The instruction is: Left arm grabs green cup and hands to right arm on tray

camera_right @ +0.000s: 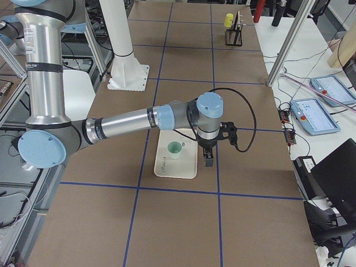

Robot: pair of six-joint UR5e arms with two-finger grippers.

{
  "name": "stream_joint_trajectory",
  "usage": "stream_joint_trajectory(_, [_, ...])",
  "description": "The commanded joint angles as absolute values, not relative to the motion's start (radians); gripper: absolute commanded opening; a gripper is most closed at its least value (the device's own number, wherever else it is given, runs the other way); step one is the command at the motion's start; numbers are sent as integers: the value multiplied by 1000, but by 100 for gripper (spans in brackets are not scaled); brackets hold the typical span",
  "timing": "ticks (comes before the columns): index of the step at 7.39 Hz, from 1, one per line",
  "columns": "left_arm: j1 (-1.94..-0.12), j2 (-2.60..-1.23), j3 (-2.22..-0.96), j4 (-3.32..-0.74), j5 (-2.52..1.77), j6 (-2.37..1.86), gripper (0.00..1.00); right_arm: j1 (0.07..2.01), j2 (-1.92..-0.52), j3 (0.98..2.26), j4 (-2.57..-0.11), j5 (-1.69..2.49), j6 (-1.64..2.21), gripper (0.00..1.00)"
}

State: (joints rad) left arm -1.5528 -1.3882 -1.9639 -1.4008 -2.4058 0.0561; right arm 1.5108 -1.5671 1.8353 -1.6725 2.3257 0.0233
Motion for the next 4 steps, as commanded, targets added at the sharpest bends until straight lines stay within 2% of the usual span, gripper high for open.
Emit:
stream_joint_trajectory(1, [-1554, -1390, -1965, -1401, -2413, 46, 100, 1508, -1563, 1856, -1669, 2326, 23, 100])
stream_joint_trajectory(4, [-1554, -1393, -1968, -1401, -2413, 45, 100, 1496, -1563, 1853, -1670, 2327, 34, 100])
